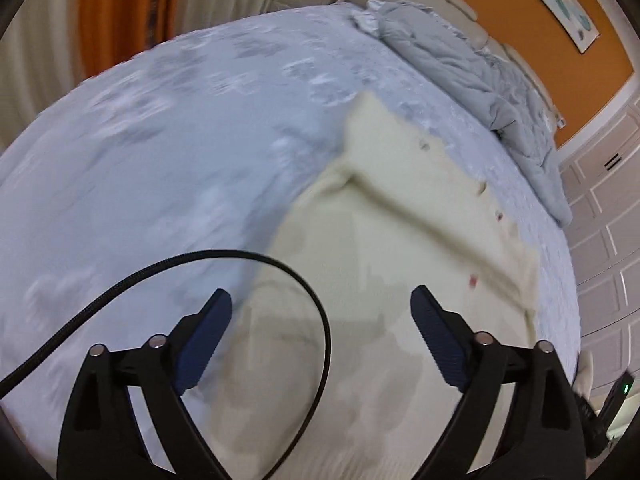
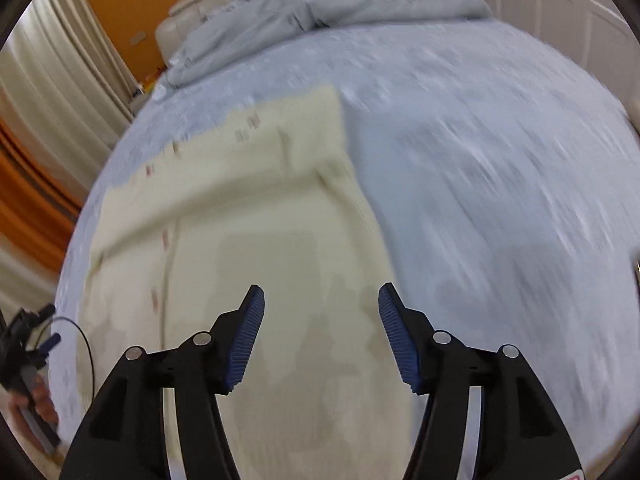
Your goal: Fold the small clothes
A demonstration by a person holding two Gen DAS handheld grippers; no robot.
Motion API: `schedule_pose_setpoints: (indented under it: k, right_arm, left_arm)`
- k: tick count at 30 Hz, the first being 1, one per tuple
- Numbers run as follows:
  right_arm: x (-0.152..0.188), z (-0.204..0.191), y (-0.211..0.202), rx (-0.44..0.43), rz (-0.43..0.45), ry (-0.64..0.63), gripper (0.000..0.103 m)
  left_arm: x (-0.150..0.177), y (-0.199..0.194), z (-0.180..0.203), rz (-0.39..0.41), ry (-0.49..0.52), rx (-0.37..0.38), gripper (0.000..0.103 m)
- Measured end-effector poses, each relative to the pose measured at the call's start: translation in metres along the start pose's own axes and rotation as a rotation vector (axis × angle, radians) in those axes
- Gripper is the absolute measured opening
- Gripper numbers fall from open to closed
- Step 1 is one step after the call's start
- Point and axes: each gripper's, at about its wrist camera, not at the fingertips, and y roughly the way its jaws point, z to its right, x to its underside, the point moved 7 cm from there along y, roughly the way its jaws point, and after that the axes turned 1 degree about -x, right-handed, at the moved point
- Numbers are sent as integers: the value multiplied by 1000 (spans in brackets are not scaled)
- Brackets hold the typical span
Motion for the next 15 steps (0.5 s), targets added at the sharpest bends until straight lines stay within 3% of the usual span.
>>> schedule_pose_setpoints:
  k: [5,8,10,11,13,15]
  right_arm:
    - [88,45,-24,29,-99,100,63]
    - [100,52,-19,-50,-136,186,64]
    - [99,55,-17,10,-120,162,64]
    - [99,56,-14,24,-120,161,64]
    - [98,57,-10,13,-130,174,64]
    - [100,58,-8,18,-130,181,64]
  left_arm:
    - [58,-21,-55,-56,-106,-39,91]
    - [82,-24,-78,-108,-232,-38,91]
    - [95,-40,-86,-103,-293,-34,91]
    - [101,-54,-84,-79,-273,-12,83]
    - [115,-82,-67,-70,-161,12,81]
    - [137,-120,-43,-7,1,-63,90]
